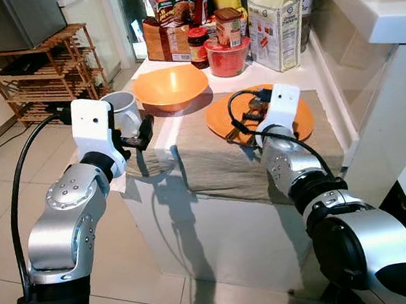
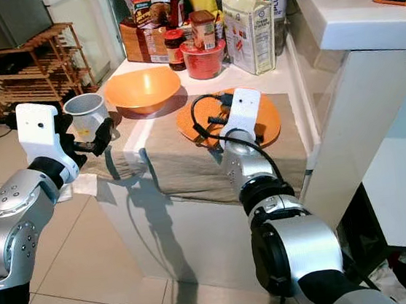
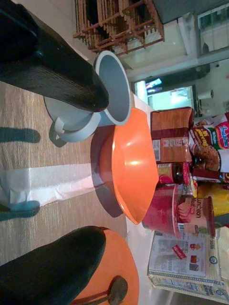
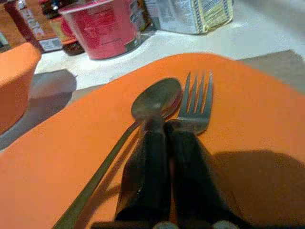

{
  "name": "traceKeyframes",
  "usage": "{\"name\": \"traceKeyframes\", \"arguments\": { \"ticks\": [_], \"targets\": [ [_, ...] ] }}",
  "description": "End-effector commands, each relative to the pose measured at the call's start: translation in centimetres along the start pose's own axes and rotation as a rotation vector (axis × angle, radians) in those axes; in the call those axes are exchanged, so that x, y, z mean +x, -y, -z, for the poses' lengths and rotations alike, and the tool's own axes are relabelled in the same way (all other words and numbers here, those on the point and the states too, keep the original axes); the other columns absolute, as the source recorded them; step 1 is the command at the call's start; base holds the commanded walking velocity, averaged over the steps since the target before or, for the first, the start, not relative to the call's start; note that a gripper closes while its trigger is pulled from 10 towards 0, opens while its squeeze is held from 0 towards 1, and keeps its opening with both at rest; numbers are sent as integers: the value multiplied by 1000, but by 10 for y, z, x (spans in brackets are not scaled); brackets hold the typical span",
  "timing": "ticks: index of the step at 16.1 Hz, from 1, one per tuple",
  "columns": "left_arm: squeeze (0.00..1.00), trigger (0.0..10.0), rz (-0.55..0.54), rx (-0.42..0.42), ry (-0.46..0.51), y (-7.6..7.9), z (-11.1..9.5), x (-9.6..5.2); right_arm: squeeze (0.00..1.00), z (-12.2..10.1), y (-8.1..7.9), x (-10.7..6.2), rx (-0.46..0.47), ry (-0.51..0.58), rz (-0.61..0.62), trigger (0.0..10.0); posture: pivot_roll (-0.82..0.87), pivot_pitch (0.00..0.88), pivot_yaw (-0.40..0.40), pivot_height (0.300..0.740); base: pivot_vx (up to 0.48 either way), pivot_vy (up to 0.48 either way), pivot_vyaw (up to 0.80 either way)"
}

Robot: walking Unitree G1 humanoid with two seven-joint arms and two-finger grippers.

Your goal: Setting the table

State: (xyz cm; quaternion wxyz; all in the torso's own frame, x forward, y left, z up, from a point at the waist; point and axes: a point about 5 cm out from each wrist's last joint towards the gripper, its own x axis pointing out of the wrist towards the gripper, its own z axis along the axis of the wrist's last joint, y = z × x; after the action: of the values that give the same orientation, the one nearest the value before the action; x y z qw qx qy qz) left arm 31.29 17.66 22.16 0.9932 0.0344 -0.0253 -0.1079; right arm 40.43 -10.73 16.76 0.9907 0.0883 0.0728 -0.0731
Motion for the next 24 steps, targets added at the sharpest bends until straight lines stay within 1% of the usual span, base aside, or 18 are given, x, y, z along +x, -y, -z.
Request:
{"name": "traceKeyframes", "arguments": {
  "ticks": [1, 2, 3, 5, 7, 8, 9, 10, 11, 12, 13, 14, 15, 16, 17, 19, 24],
  "targets": [
    [0, 10000, -6, 12, 18, -2, -5, 0, 0, -10, -2, 1, -8, 31, 16, 10000, 3, 0, 50, 740, 0, 0, 0],
    [0, 10000, -5, 11, 19, -2, -5, 1, 0, -11, -2, 1, 3, 32, 20, 10000, 2, 0, 50, 740, 0, 0, 0],
    [0, 10000, -6, 12, 20, -2, -5, 1, 1000, -11, -2, 1, 13, 28, 19, 10000, 2, 0, 50, 740, 0, 0, 0],
    [0, 10000, -5, 11, 19, -1, -5, 0, 1000, -10, -3, 1, 24, 9, 29, 10000, 2, 0, 50, 740, 0, 0, 0],
    [0, 10000, -3, 11, 18, -1, -5, 1, 1000, -13, -8, 1, 31, -1, 26, 10000, -8, 0, 49, 740, 0, 0, 0],
    [0, 10000, -1, 8, 21, 0, -5, 1, 1000, -22, -12, 2, 27, 19, 14, 10000, -9, 0, 45, 740, 0, 0, 0],
    [0, 10000, 0, 6, 23, 1, -5, 2, 1000, -33, -11, 3, 10, 59, 12, 10000, -10, 0, 44, 740, 0, 0, 0],
    [0, 10000, -1, 4, 25, 2, -5, 2, 1000, -40, -9, 4, 6, 83, 12, 10000, -10, 0, 42, 740, 0, 0, 0],
    [0, 10000, -2, 3, 26, 2, -5, 2, 1000, -41, -7, 5, 21, 90, 13, 10000, -9, 0, 41, 740, 0, 0, 0],
    [0, 10000, -4, 3, 24, 1, -5, 2, 1000, -40, -7, 5, 25, 84, 12, 10000, -9, 0, 42, 740, 0, 0, 0],
    [0, 10000, -4, 2, 25, 1, -5, 2, 1000, -35, -2, 5, 36, 53, 63, 10000, -8, 0, 42, 740, 0, 0, 0],
    [0, 10000, -4, 2, 25, 1, -5, 2, 1000, -30, -1, 5, 44, 27, 53, 10000, -7, 0, 43, 740, 0, 0, 0],
    [0, 10000, -4, 2, 24, 1, -6, 2, 1000, -27, -2, 5, 19, 17, 39, 10000, -6, 0, 44, 740, 0, 0, 0],
    [0, 10000, -4, 2, 24, 1, -5, 2, 1000, -20, -5, 5, -40, -32, 18, 10000, -7, 0, 44, 740, 0, 0, 0],
    [0, 10000, -4, 2, 24, 1, -5, 2, 0, -16, -7, 5, -73, -60, 0, 10000, -7, 0, 43, 740, 0, 0, 0],
    [0, 10000, -6, 1, 25, 2, -6, 2, 0, -10, -5, 5, -96, -81, -7, 10000, -3, 0, 40, 740, 0, 0, 0],
    [0, 10000, -16, 7, 22, -2, -6, -2, 0, -3, -1, 4, -71, -124, 18, 10000, 14, 0, 41, 740, 0, 0, 0]
  ]
}}
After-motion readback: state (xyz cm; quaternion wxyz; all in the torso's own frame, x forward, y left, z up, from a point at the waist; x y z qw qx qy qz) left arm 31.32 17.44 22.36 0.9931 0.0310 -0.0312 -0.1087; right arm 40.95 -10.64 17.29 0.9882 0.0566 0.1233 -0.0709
